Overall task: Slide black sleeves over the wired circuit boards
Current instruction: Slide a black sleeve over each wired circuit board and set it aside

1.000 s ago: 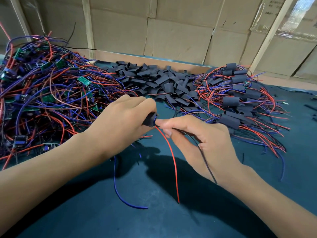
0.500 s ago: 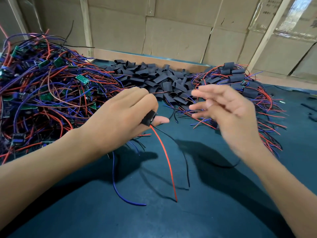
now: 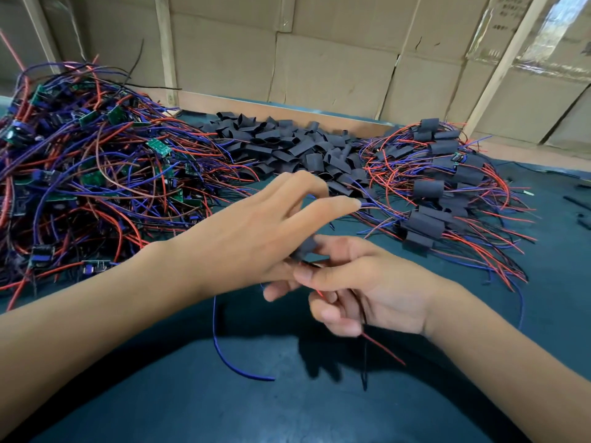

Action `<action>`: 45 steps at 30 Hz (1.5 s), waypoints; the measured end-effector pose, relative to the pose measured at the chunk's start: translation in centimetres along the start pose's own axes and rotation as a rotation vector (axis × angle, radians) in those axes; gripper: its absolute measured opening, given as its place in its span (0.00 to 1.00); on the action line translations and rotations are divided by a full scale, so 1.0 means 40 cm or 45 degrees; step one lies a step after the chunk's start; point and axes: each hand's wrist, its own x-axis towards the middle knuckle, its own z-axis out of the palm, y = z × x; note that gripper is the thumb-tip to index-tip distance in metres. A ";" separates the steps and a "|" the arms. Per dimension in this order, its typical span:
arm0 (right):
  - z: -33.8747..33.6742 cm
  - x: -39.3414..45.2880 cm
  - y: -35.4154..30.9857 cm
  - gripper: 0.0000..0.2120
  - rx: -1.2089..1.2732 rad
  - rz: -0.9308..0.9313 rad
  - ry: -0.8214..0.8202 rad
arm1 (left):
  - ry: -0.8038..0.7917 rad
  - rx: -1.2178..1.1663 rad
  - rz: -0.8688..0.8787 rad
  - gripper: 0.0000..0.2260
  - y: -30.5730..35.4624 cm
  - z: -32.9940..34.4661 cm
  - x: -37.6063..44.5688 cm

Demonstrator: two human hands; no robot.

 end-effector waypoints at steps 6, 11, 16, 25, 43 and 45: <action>-0.008 -0.016 -0.020 0.08 -0.475 -0.050 0.150 | 0.081 -0.044 0.180 0.29 -0.007 0.008 0.003; -0.074 -0.041 -0.051 0.08 -0.721 -0.340 0.626 | 0.112 0.021 0.092 0.33 -0.049 0.015 -0.013; -0.219 -0.102 -0.074 0.15 -1.619 -0.606 1.323 | 0.006 0.202 -0.220 0.31 -0.124 0.008 -0.041; -0.345 -0.112 -0.038 0.19 -1.860 0.173 1.339 | -0.596 0.480 -0.757 0.15 -0.199 0.033 -0.081; -0.070 0.016 0.021 0.24 -1.356 -0.667 0.773 | 0.200 -0.173 -0.248 0.11 -0.066 0.033 -0.022; -0.067 0.027 0.027 0.16 -1.159 -0.678 0.753 | 0.235 -0.266 -0.225 0.10 -0.057 0.038 -0.025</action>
